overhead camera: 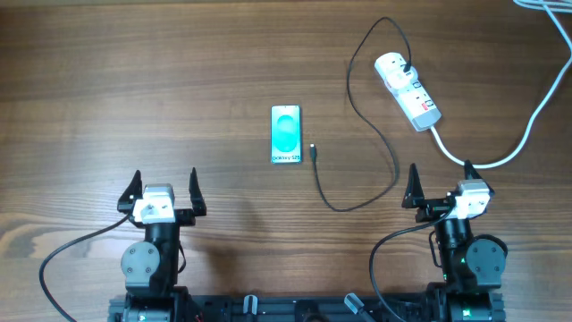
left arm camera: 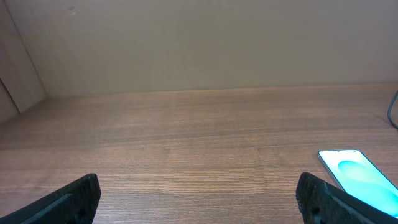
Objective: Plug charger to phone and switch on socket
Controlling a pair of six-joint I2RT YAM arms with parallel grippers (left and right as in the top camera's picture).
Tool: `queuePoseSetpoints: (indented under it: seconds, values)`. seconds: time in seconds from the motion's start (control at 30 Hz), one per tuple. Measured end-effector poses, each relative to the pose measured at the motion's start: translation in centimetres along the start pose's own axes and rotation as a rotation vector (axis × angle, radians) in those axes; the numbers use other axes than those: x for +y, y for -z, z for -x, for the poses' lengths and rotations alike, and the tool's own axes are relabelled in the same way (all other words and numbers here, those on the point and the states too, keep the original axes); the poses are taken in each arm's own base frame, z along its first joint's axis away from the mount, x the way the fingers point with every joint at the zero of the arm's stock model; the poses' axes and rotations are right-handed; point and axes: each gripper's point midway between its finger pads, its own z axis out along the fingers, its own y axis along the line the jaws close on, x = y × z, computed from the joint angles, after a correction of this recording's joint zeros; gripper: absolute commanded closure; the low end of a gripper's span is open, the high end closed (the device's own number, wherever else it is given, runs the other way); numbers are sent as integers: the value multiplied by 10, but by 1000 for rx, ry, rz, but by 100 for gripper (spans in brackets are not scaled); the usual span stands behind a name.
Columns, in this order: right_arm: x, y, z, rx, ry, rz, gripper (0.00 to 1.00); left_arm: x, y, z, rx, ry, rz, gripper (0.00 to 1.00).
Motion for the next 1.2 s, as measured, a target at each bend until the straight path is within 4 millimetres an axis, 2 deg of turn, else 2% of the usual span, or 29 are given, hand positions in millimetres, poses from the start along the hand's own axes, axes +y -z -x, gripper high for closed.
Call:
queuePoseSetpoints:
  seconds: [0.07, 0.17, 0.23, 0.27, 0.3, 0.33, 0.47, 0.53, 0.63, 0.73, 0.83, 0.9, 0.93, 0.97, 1.07, 1.13, 1.2]
  values:
    - [0, 0, 0, 0, 0, 0, 0, -6, 0, 1, -3, 21, -35, 0]
    - [0, 0, 0, 0, 0, 0, 0, -32, 3, 4, -15, 60, -187, 0]
    - [0, 0, 0, 0, 0, 0, 0, -39, 5, 13, -48, 69, -234, 0]
    - [0, 0, 0, 0, 0, 0, 0, -43, 7, 24, -93, 73, -260, 0]
    - [0, 0, 0, 0, 0, 0, 0, -50, 13, 48, -193, 76, -307, 0]
    - [0, 0, 0, 0, 0, 0, 0, -54, 18, 63, -253, 74, -342, 0]
    - [0, 0, 0, 0, 0, 0, 0, -64, 51, 127, -537, 96, -447, 0]
    - [0, 0, 0, 0, 0, 0, 0, -62, 61, 142, -590, 157, -469, 0]
    - [0, 0, 0, 0, 0, 0, 0, -51, 49, 141, -467, 327, -428, 0]
    - [0, 0, 0, 1, 0, 0, 0, -46, 36, 139, -162, 472, -368, 0]
    - [0, 0, 0, 1, 0, 0, 0, -46, 29, 155, 46, 515, -324, 0]
    - [0, 0, 0, 0, 0, 0, 0, -49, 20, 179, 114, 519, -335, 0]
    - [0, 0, -1, 2, 0, 0, 0, -54, 16, 188, 139, 521, -359, 0]
    - [0, 0, -1, 2, 0, 0, 0, -66, 9, 207, 154, 520, -433, 0]
    - [0, 0, -1, 1, 0, 0, 0, -92, -1, 236, 155, 509, -612, 0]
    - [0, 0, -1, 2, 0, 0, 0, -105, -3, 244, 157, 507, -706, 0]
    - [0, 0, -1, 2, 0, 0, 0, -115, -6, 239, 209, 545, -771, 1]
